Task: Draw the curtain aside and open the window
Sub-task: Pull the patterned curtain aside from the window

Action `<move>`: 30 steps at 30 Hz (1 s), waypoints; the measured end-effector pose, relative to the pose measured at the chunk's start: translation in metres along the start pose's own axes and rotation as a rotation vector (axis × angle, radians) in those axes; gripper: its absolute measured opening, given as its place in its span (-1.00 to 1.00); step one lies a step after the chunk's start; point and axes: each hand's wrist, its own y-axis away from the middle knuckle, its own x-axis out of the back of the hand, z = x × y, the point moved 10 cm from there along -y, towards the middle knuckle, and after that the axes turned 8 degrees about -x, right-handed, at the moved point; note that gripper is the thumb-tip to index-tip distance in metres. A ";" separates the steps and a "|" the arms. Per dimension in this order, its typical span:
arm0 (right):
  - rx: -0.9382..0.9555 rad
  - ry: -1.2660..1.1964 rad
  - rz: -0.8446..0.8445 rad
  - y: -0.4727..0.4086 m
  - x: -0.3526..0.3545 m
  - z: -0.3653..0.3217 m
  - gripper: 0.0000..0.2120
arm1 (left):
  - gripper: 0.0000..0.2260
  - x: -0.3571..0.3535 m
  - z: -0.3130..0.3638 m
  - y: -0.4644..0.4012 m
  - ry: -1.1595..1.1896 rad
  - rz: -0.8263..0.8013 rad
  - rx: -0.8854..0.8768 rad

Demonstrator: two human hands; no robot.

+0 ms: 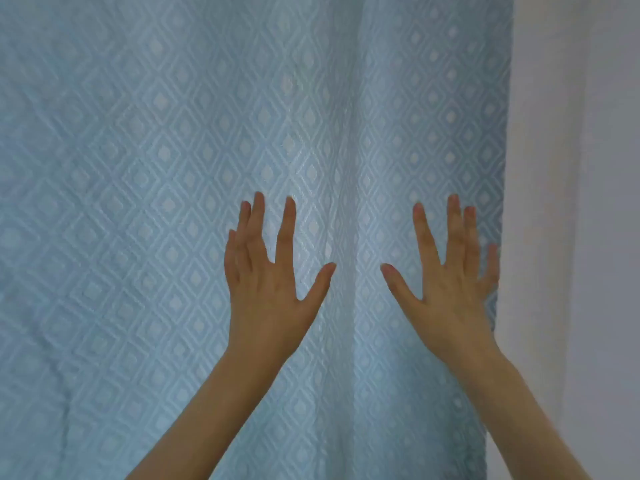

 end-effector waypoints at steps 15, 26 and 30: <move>-0.558 -0.784 -0.404 0.019 -0.081 0.094 0.20 | -0.10 -0.013 -0.003 0.008 0.038 -0.083 0.168; -0.474 -0.961 -0.608 0.048 -0.122 0.016 0.12 | -0.86 -0.002 -0.060 0.034 0.309 -0.033 0.381; -0.467 -0.797 -0.711 0.065 -0.143 -0.018 -0.03 | -0.87 0.006 -0.074 0.037 0.391 0.031 0.422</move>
